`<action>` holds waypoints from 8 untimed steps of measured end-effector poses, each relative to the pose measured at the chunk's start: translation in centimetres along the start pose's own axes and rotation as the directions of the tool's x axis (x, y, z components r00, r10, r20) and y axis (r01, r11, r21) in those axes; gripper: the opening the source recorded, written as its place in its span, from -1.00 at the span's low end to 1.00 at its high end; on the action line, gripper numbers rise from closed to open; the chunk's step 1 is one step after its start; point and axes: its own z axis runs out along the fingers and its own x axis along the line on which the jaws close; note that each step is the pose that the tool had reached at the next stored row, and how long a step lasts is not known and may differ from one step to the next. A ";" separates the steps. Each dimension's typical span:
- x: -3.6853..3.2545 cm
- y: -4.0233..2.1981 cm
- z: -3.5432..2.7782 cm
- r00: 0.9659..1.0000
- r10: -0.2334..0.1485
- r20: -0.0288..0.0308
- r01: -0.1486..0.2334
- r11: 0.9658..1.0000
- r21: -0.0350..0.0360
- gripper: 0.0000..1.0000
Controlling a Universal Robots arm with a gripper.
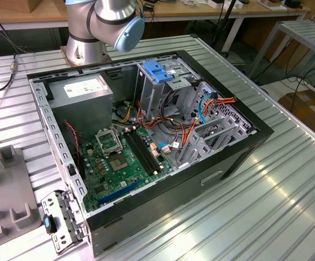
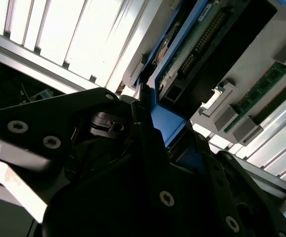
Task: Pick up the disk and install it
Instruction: 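Pick up the disk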
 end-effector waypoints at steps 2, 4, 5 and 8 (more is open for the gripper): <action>0.00 0.00 0.00 1.000 0.000 0.000 0.000 1.000 0.000 -0.25; 0.00 0.00 0.00 1.000 0.000 0.000 0.000 1.000 0.000 -0.25; 0.00 0.00 0.00 1.000 0.000 0.000 0.000 1.000 0.000 -0.25; 0.00 0.00 0.00 1.000 0.000 0.000 0.000 1.000 0.000 -0.25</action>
